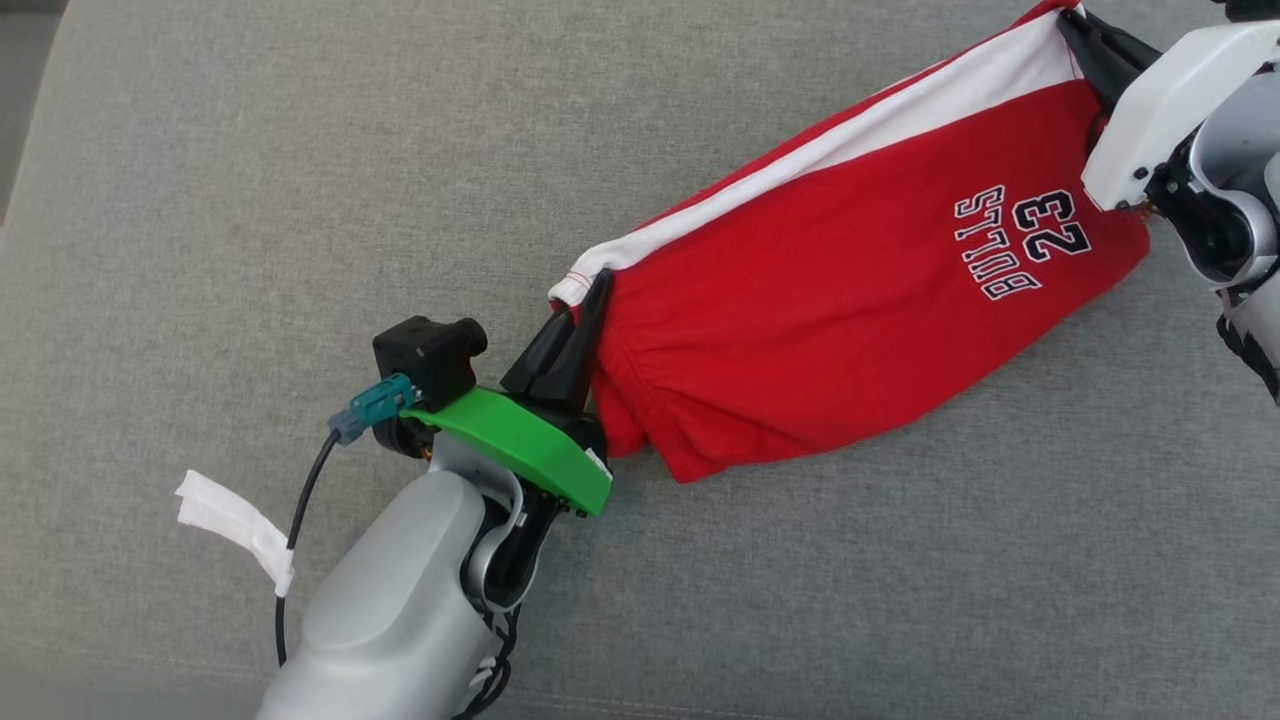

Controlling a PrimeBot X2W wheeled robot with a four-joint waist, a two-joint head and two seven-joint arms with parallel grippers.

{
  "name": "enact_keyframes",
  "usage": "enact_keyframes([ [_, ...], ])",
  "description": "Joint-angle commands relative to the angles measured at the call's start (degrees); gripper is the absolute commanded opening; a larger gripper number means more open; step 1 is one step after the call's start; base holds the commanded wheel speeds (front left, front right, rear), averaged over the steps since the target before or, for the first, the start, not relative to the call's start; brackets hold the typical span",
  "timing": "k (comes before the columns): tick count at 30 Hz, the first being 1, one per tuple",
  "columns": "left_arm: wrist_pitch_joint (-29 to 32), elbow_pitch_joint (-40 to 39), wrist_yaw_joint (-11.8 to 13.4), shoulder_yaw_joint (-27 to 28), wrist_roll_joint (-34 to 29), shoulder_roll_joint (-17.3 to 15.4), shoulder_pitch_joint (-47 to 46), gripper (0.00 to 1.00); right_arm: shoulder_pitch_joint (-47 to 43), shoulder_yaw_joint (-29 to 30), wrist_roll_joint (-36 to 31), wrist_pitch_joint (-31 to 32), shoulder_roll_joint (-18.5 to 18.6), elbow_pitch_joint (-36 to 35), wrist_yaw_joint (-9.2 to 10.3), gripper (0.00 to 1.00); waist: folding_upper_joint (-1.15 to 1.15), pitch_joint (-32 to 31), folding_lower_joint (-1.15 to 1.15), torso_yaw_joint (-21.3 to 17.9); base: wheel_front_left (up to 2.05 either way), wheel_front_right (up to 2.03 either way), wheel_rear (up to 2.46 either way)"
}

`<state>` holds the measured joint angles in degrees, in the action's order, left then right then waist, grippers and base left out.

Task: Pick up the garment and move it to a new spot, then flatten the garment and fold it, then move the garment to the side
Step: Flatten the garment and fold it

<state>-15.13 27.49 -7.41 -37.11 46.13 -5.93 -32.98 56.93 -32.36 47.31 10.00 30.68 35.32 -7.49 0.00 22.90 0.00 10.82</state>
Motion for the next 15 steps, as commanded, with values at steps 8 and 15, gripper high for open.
enact_keyframes([
  [8, 0.0, 2.6, -0.1, -1.2, 1.4, 1.4, -2.4, 0.47, 2.3, -2.3, -1.6, -2.7, -1.4, 5.7, 0.01, 0.00, 0.00, 2.3, 0.00, 2.1, 0.00, 0.00, 0.00],
  [15, 0.0, 3.4, -0.1, -1.0, 2.2, 1.5, -2.2, 1.00, 2.8, -3.1, -0.9, -4.8, -2.6, 8.7, 0.01, 1.00, 0.00, 0.7, 0.00, 1.7, 0.00, 0.00, 0.00],
])
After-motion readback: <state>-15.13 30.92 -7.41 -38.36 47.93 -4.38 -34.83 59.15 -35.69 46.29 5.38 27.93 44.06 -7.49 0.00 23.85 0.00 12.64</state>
